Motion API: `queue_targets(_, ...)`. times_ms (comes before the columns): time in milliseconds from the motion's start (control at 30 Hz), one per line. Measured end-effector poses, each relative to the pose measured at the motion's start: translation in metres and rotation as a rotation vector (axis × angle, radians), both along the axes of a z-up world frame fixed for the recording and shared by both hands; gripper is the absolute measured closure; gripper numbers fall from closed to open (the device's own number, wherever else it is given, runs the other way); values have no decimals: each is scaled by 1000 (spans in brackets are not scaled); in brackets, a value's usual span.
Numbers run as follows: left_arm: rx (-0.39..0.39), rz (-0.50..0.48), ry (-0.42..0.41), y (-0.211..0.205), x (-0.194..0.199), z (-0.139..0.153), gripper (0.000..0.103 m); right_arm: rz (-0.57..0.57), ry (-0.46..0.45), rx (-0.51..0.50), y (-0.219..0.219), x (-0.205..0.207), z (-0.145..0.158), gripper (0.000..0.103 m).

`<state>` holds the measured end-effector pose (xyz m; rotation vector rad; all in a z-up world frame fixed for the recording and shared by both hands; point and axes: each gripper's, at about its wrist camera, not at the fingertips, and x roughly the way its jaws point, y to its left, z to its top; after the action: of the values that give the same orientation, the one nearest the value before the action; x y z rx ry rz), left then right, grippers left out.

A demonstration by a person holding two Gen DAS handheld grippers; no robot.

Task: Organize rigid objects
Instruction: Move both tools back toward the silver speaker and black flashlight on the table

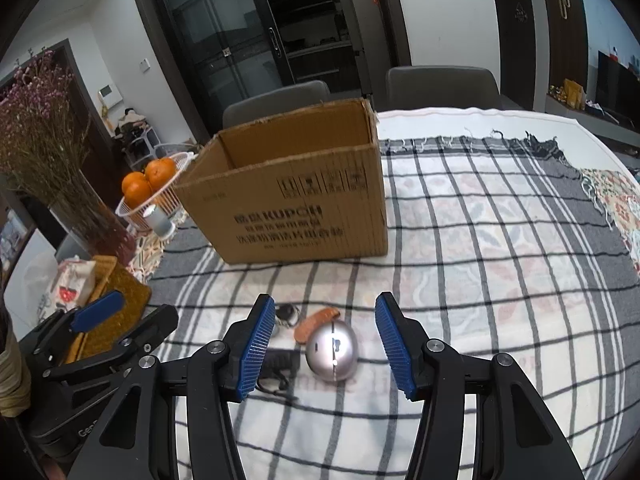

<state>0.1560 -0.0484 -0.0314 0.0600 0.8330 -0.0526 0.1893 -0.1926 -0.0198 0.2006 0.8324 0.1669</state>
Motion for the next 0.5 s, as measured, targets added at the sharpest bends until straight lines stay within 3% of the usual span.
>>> queue_targets(500,-36,-28,49,-9,-8,-52,22,11,39,-29,-4,-15,-41,46)
